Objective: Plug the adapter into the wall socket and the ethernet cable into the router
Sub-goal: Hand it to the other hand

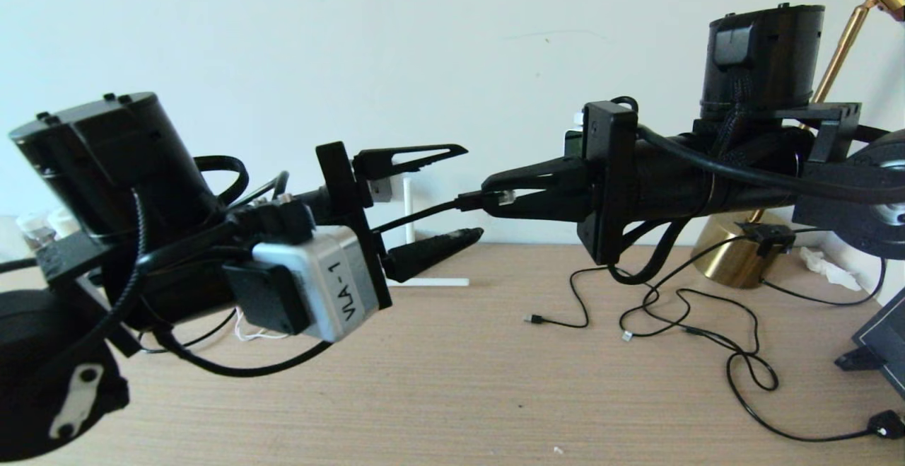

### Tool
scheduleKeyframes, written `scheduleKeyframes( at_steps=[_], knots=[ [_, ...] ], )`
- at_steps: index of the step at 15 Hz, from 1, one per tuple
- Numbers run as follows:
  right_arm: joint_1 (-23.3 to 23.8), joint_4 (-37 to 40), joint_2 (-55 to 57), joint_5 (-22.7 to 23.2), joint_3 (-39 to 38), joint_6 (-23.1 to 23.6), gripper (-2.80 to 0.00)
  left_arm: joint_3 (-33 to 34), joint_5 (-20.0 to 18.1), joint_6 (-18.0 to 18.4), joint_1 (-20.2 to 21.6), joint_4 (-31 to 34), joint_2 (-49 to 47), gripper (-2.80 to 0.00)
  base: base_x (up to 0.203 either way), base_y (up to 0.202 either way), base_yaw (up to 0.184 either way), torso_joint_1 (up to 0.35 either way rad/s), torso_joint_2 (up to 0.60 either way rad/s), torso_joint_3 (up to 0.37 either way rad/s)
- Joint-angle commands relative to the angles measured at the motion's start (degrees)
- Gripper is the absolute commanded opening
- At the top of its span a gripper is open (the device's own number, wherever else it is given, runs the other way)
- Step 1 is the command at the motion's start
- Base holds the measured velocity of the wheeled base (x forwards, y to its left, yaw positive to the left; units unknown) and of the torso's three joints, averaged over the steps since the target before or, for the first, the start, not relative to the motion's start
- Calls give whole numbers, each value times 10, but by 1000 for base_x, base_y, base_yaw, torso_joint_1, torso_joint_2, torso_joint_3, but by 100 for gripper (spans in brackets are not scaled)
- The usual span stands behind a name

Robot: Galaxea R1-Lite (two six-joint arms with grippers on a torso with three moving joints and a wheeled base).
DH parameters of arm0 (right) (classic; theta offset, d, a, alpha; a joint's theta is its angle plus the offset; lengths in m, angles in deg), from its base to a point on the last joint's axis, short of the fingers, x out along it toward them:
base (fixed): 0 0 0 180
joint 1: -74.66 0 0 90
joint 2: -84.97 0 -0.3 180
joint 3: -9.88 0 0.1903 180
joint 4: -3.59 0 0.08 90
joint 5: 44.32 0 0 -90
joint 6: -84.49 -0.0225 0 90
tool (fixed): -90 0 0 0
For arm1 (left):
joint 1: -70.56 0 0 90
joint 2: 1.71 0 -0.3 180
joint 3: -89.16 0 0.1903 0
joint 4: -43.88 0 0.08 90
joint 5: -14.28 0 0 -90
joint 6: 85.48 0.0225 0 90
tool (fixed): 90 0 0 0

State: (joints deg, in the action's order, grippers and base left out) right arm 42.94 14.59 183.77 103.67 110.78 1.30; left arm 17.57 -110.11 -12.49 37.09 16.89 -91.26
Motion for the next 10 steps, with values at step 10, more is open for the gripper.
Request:
scheduleKeyframes(
  at_steps=[10],
  knots=[
    [-9,-1,1,3,1,-7,-280,4,1,3,-3,-3,1,-280,0,0,0,0,0,0]
  ],
)
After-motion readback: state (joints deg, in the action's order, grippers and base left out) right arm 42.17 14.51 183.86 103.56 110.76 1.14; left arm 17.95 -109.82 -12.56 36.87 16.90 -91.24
